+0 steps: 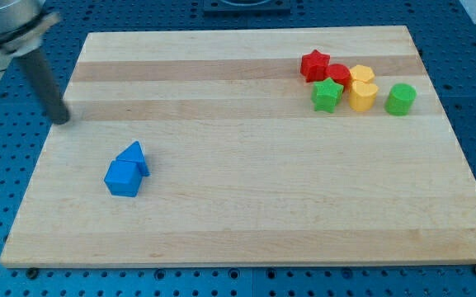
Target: Move blue cube from blue triangle
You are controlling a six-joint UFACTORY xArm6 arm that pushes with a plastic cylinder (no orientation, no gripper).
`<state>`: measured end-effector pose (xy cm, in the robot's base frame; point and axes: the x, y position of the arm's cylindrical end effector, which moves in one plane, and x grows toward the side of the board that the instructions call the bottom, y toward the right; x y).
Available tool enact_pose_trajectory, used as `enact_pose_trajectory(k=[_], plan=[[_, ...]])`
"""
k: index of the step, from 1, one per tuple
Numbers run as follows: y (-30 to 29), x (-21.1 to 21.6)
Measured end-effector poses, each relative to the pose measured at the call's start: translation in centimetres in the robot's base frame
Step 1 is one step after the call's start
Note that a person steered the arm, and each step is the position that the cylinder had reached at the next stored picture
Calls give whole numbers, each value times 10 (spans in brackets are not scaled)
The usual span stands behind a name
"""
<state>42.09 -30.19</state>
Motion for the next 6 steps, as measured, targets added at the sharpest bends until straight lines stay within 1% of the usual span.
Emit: enact_pose_trajectory(k=[1,2,3,4,5,6], plan=[[-3,15],[8,117],[25,195],[75,194],[90,168],[91,113]])
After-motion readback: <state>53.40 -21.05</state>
